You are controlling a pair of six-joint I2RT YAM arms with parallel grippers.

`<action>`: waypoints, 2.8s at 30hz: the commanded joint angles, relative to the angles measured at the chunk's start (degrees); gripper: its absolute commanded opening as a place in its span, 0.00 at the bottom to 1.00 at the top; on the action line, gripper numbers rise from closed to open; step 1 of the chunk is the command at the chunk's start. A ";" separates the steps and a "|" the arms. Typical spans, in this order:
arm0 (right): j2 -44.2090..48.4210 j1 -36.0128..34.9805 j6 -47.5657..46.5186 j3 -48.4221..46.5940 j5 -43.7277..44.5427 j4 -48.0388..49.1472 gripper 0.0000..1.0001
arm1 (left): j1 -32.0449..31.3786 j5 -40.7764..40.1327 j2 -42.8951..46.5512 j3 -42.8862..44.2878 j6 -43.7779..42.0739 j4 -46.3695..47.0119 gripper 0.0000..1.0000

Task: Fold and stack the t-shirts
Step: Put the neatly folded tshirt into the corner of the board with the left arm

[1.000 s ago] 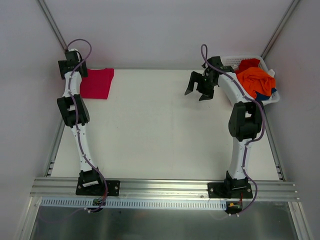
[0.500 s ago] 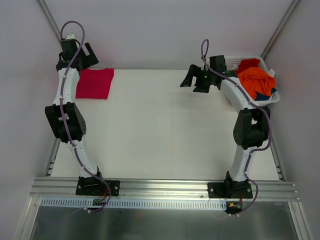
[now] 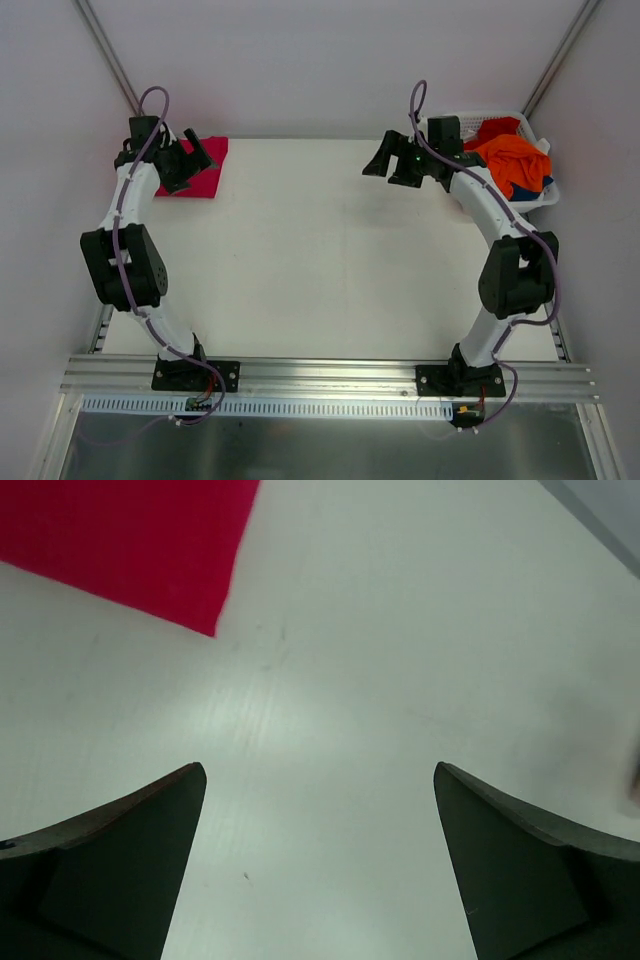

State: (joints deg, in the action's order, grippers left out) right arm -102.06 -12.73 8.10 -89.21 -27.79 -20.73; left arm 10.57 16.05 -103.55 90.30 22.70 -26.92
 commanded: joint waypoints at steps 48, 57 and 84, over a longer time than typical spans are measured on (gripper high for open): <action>19.44 -7.13 -1.78 7.82 45.10 13.79 0.99 | -7.40 -10.35 29.54 -17.79 -18.48 8.37 0.99; 18.57 -6.52 7.28 9.32 50.73 9.39 0.99 | -7.76 -4.72 30.77 -20.78 -11.10 8.02 0.99; 18.04 -6.52 2.80 14.76 58.20 11.68 1.00 | -7.84 -6.31 32.89 -26.40 -6.44 7.05 0.99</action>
State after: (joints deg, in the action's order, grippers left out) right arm -85.89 -19.59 11.46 -75.64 27.31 -11.77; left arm 3.03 7.55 -70.65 65.36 12.88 -20.10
